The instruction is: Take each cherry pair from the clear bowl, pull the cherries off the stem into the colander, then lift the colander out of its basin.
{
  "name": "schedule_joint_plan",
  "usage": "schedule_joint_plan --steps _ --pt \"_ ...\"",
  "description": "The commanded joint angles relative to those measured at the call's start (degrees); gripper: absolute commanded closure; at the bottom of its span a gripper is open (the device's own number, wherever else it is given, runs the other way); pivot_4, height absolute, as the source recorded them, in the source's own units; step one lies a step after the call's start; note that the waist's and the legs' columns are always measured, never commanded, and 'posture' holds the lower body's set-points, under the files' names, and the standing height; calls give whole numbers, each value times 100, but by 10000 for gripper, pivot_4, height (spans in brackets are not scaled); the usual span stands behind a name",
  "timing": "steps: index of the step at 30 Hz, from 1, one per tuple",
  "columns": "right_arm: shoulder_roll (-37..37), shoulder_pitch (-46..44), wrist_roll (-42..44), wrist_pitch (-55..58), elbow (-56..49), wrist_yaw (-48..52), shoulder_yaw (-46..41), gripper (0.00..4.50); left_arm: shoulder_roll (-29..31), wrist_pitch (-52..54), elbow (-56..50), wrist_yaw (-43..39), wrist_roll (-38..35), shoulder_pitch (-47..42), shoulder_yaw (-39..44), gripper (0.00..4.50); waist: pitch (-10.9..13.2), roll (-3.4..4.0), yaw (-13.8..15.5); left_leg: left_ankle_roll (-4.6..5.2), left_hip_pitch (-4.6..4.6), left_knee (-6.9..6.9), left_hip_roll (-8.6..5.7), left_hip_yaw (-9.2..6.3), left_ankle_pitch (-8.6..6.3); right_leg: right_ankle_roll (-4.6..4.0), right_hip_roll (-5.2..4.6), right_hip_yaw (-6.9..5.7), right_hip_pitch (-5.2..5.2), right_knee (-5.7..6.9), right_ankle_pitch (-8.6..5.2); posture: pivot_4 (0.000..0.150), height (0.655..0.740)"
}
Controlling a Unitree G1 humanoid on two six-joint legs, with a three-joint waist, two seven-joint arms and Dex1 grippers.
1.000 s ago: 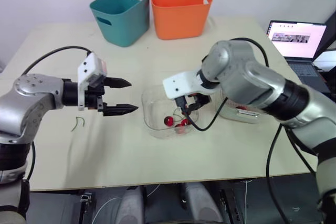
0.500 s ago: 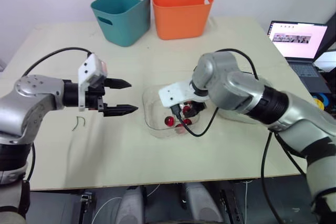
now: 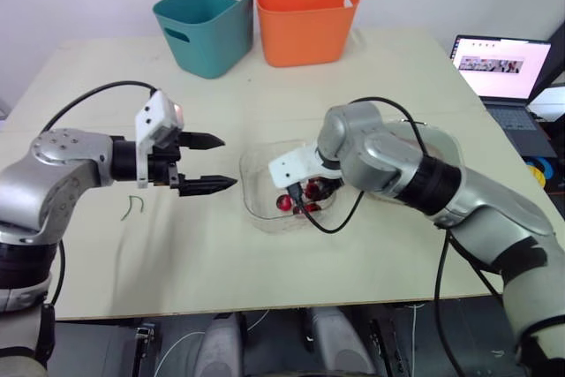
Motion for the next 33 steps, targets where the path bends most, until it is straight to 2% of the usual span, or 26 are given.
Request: schedule_joint_plan --steps 1,3,14,18,25,33 --pt "117 -30 -158 -59 -8 35 -145 27903 124 1 -155 -38 -56 -40 160 0 0 0 0 0 0 0 0 0 0 0 0 0 0 0 0 1500 7400" --pt "146 -13 -190 -46 -4 50 -186 34439 198 -46 -134 -85 10 12 142 0 0 0 -6 0 0 0 0 0 0 0 1 0 0 0 0 1500 7400" --pt "225 88 -187 105 -96 209 -402 34439 196 -76 -55 -62 28 -55 117 0 0 0 1 0 0 0 0 -1 0 -1 0 -1 2 0 0 1500 7400" --pt "190 96 -176 -41 -145 213 -558 25692 164 -103 -22 -61 45 -92 86 0 0 0 -2 0 1 0 0 -1 0 0 1 -1 1 0 0 1500 7400" --pt "225 -85 -149 -100 -97 266 -840 2388 153 -117 17 -71 55 -134 60 0 0 0 0 0 0 0 0 -2 0 0 0 -1 2 0 0 1500 7400" --pt "378 59 -287 -223 101 140 -786 2388 133 -104 11 -65 49 -156 52 0 0 0 -2 0 1 0 0 -1 0 0 0 -1 1 0 0 1500 7400"
